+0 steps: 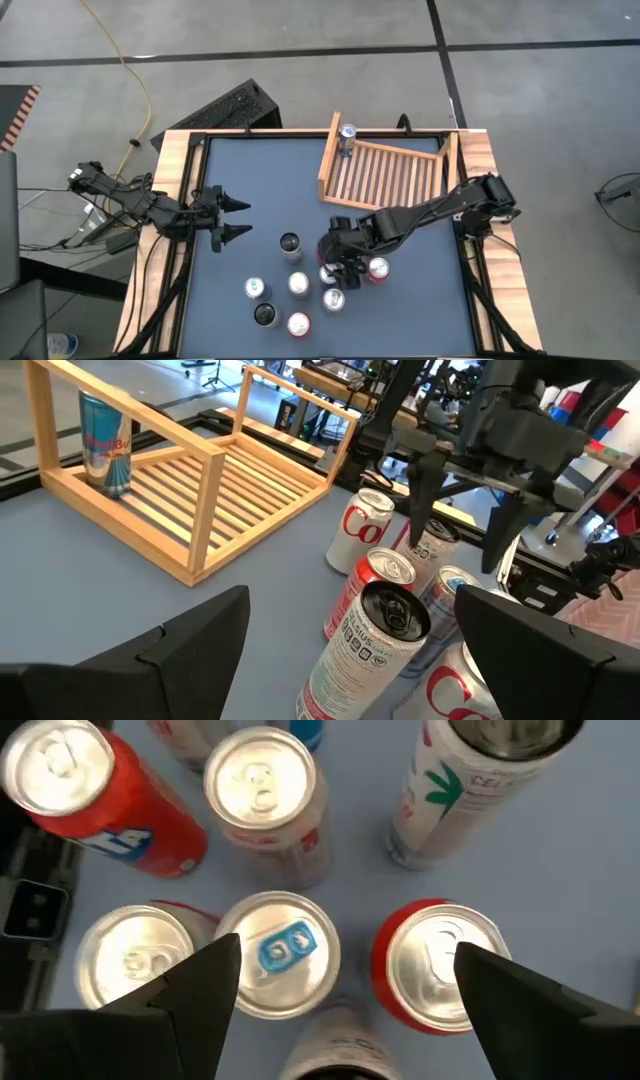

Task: Place canned beverage on shelf
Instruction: Put the right blue soda can on the shelf aligned with the other blue soda can

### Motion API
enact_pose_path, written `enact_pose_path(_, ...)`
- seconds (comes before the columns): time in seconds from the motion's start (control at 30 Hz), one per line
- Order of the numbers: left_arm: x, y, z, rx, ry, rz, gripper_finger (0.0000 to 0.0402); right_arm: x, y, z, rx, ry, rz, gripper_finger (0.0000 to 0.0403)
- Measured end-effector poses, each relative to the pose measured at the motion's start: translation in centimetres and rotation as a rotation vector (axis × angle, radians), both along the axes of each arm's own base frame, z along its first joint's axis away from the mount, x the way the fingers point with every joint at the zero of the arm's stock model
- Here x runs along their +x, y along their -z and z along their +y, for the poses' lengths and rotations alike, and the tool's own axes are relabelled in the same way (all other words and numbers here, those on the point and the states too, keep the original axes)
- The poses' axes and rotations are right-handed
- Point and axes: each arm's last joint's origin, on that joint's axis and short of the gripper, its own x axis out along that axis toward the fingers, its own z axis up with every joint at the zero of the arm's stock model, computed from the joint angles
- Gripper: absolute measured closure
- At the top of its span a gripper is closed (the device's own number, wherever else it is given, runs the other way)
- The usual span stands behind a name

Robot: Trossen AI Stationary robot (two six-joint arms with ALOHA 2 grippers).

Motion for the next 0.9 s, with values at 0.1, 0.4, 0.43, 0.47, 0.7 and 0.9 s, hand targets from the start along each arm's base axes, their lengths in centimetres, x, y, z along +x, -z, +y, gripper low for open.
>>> enact_pose_path(0.1, 0.0, 0.0, 0.0, 0.0, 0.0, 0.0, 0.006, -0.2, -0.1, 0.8, 0.005, -0.017, -0.008, 0.0058)
enact_pose_path(0.4, 0.0, 0.0, 0.0, 0.0, 0.004, 0.001, 0.006, 0.7, 0.9, 2.0, 0.007, -0.046, -0.045, 0.0058)
enact_pose_path(0.43, 0.0, 0.0, 0.0, 0.001, 0.006, 0.004, 0.006, 0.7, 1.0, 2.0, 0.006, -0.045, -0.041, 0.0058)
enact_pose_path(0.47, 0.0, 0.1, 0.0, 0.006, 0.007, 0.007, 0.006, 0.8, 1.1, 2.1, 0.007, -0.045, -0.044, 0.0058)
enact_pose_path(0.7, 0.0, 0.1, 0.0, 0.011, 0.018, 0.013, 0.006, 0.9, 1.4, 2.2, 0.022, -0.018, -0.034, 0.0058)
enact_pose_path(0.9, 0.0, 0.2, 0.0, 0.011, 0.019, 0.015, 0.006, 0.8, 1.5, 2.4, 0.03, 0.001, -0.032, 0.0058)
